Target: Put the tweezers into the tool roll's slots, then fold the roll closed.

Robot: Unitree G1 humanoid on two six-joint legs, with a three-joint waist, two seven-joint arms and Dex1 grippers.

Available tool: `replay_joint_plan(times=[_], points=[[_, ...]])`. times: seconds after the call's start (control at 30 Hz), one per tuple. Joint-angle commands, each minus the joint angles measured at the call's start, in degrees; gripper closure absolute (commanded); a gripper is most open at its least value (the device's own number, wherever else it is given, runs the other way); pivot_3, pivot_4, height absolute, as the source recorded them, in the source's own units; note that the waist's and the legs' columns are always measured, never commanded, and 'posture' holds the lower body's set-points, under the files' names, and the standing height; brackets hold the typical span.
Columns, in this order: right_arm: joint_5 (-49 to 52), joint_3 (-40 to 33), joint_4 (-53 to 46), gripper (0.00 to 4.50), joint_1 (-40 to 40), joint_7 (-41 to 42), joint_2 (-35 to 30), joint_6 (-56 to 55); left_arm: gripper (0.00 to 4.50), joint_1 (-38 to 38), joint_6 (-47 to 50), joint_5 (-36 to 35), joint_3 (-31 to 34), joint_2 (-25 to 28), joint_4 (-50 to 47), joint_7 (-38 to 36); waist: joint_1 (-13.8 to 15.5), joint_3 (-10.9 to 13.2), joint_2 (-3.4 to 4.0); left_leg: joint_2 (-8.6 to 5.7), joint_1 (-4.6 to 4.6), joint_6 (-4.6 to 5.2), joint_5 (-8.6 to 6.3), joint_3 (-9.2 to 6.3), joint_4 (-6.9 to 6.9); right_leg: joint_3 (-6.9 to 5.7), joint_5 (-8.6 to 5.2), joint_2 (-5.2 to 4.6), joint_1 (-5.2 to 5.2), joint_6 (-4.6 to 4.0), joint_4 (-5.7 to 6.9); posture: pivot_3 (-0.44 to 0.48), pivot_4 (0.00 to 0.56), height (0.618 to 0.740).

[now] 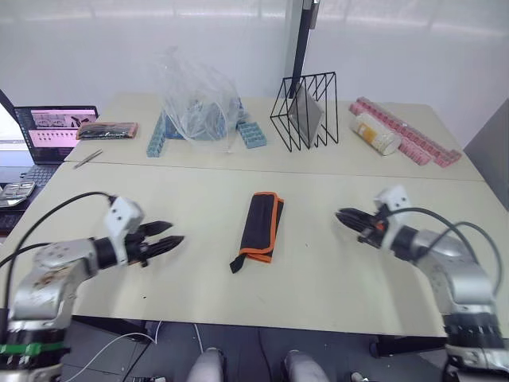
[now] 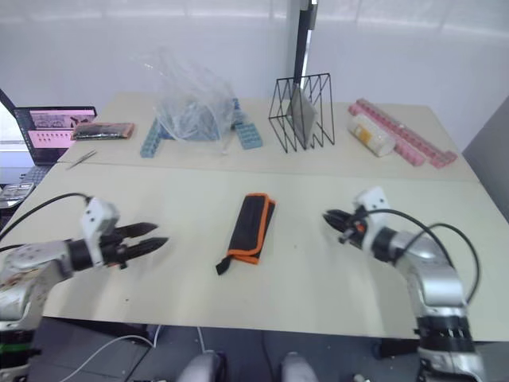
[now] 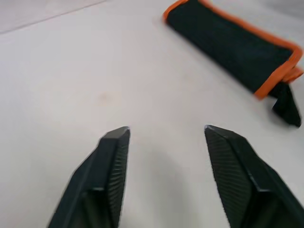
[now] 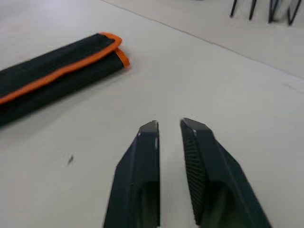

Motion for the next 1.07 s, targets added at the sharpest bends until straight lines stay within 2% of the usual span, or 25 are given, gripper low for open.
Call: replay_joint_plan(times=[0.03, 0.07, 0.23, 0.27, 0.53, 1.07], points=[[2.00, -7.24, 0.18, 2.27, 5.89, 3.31, -2.63, -5.21, 0.34, 5.65, -2.08, -1.58, 8.89, 1.72, -1.53, -0.21, 0.02, 0.03, -0.02, 0.00, 0.04, 0.00, 0.00, 0.00, 0.00, -0.01, -0.01, 0.00, 0.06, -0.01, -0.01, 0.000, 0.150, 0.705], [1.98, -8.75, 1.32, 1.93, 7.74, 3.62, -3.06, -6.78, 0.01, 7.46, -3.10, -1.40, 10.98, 1.86, -0.75, -0.04, 0.01, 0.04, -0.03, 0.01, 0.05, 0.00, 0.00, 0.00, 0.00, -0.01, -0.01, 0.00, 0.08, -0.02, -0.04, 0.000, 0.150, 0.705], [0.48, -14.29, 7.83, 0.22, 12.43, 2.88, -4.19, -13.79, 0.00, 12.62, -6.29, -0.99, 18.73, 2.41, 3.62, 0.31, 0.04, 0.07, -0.08, 0.07, 0.37, -0.03, 0.01, 0.12, 0.00, 0.02, -0.09, 0.01, 0.43, -0.08, -0.25, 0.000, 0.150, 0.705], [0.31, -14.90, 8.92, 0.03, 12.80, 2.59, -4.37, -14.93, 0.00, 13.09, -6.62, -1.04, 19.69, 2.58, 4.02, 0.48, 0.03, 0.08, -0.08, 0.08, 0.36, -0.03, 0.01, 0.14, 0.00, 0.02, -0.17, 0.01, 0.43, -0.12, -0.30, 0.000, 0.150, 0.705], [-0.95, -14.68, 14.40, 0.03, 12.33, 1.30, -5.27, -18.81, 0.00, 12.02, -6.30, -2.18, 21.54, 3.92, 4.85, 1.35, -0.01, 0.07, -0.08, 0.10, 0.36, -0.03, 0.01, 0.17, 0.00, 0.06, -0.17, 0.03, 0.43, -0.12, -0.25, 0.000, 0.150, 0.705], [-0.62, -13.52, 13.57, 0.03, 12.32, -0.37, -4.72, -18.29, 0.00, 9.29, -7.14, -1.74, 19.20, 4.34, 5.47, 2.44, -0.03, 0.07, -0.08, 0.05, 0.40, -0.04, 0.01, 0.16, 0.00, 0.08, -0.16, 0.01, 0.42, -0.13, -0.03, 0.000, 0.150, 0.705]])
